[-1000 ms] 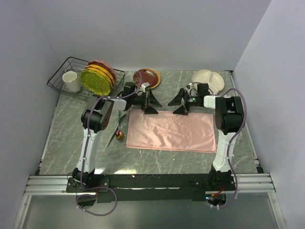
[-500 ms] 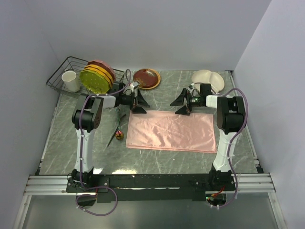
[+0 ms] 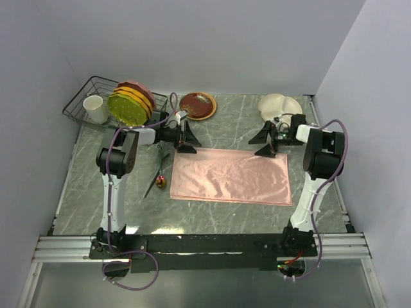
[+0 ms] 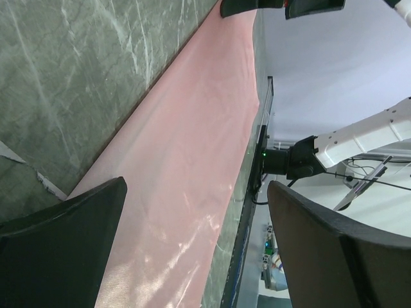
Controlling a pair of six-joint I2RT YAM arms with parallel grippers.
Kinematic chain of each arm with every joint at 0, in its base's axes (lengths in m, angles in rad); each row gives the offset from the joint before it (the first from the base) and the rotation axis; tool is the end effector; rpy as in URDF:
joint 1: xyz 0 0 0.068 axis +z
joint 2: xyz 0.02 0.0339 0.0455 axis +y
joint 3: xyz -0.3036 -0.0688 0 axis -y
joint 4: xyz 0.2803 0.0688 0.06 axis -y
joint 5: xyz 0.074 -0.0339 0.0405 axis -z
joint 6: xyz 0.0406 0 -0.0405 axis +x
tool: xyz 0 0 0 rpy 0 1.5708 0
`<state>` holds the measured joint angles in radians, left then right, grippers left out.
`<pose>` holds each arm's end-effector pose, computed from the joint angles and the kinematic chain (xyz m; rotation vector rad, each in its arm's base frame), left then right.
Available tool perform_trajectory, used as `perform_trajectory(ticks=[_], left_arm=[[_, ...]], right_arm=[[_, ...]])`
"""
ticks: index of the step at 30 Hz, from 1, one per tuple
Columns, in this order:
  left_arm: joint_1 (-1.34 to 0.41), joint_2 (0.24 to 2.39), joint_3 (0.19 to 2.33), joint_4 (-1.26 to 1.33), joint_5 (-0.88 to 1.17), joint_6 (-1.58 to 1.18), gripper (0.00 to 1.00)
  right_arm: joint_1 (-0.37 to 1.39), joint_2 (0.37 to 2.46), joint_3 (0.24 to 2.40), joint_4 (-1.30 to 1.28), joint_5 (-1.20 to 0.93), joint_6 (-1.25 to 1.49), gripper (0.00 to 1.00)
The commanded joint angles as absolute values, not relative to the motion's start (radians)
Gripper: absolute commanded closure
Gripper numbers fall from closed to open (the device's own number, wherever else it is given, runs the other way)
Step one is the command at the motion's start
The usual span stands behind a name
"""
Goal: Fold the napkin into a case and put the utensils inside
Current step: Smooth out the rectangle-folded napkin at the center of the board.
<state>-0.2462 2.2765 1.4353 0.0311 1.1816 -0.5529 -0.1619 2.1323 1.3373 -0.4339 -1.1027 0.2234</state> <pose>0.4856 -0.1608 0.1109 0.2585 2.3699 -1.7809 0.4517 -0.0371 0.1254 0.2129 2.4448 1.5130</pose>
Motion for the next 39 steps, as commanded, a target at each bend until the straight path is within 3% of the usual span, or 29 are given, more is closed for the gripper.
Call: perform_trajectory(ticks=[1,29,39], left_arm=[[-0.195,2.303,1.408,-0.069,1.120,-0.472,0.01],[-0.196,2.307,1.439,-0.115,1.095,-0.425,0.01],[-0.296,2.208,1.586,-0.212,1.026,-0.325,0.01]], right_arm=[[-0.239,2.151,1.370,-0.598,-0.933,0.043,0.00],[-0.471,2.135,1.454,-0.739,-0.766,-0.051,0.02],[-0.471,1.928,1.440,-0.784,-0.802,-0.032,0.20]])
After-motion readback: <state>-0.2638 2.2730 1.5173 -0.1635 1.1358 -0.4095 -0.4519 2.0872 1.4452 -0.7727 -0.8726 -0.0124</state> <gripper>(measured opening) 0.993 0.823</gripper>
